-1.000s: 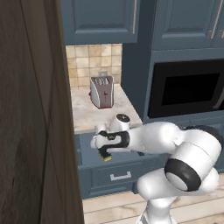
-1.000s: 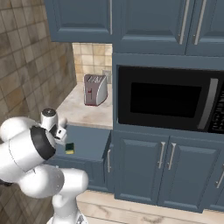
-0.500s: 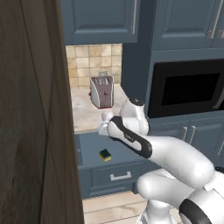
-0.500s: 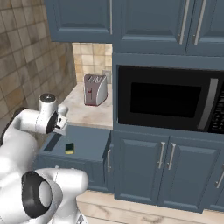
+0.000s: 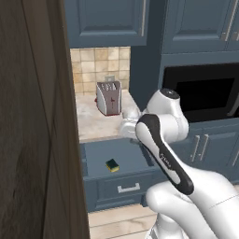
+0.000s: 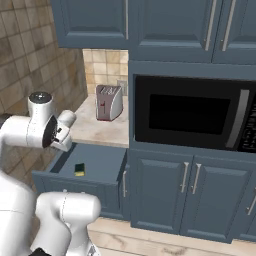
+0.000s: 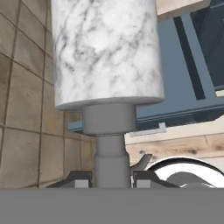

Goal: Restock the sink supplies by placing the sponge and soap dispenser on the counter and next to the sink. Make sure the soap dispenser is upright.

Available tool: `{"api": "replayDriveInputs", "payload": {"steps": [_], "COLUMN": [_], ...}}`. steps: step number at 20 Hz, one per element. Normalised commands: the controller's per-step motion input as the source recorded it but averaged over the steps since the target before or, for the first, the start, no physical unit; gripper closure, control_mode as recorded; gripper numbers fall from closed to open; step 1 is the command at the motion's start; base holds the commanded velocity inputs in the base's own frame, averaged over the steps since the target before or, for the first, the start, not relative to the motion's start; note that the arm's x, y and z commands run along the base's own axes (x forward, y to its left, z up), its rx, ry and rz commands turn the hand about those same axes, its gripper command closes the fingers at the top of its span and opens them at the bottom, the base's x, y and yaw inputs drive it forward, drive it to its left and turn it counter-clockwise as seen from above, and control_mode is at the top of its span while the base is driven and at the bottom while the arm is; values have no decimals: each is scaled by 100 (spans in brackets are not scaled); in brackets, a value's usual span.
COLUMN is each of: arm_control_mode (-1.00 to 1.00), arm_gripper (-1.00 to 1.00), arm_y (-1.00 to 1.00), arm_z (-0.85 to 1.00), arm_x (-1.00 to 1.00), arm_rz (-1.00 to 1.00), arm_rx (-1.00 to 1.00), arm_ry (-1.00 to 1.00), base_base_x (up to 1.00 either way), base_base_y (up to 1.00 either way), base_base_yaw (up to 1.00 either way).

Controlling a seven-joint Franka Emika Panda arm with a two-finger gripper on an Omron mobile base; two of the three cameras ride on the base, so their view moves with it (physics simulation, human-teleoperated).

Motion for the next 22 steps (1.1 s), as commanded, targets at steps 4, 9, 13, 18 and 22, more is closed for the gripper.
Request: {"api": "replayDriveInputs", "payload": {"steps": [4, 9, 13, 18, 22], "arm_control_mode": [-100, -100, -100, 100, 100], "arm_gripper": [100, 100, 100, 100, 100], "arm_y": [-5, 6, 3, -14, 0], "arm_z": [61, -11, -3, 0, 0], "arm_x": [-52, 0, -8, -41, 0], "arm_rz": [-9, -3, 0, -10, 0], "arm_rx": [0, -3, -1, 1, 0], "arm_ry": [12, 20, 0, 0, 0], "base_base_x": [0, 0, 0, -14, -72], "base_base_y": [0, 0, 0, -6, -45], "base_base_yaw": [0, 0, 0, -7, -47]}}
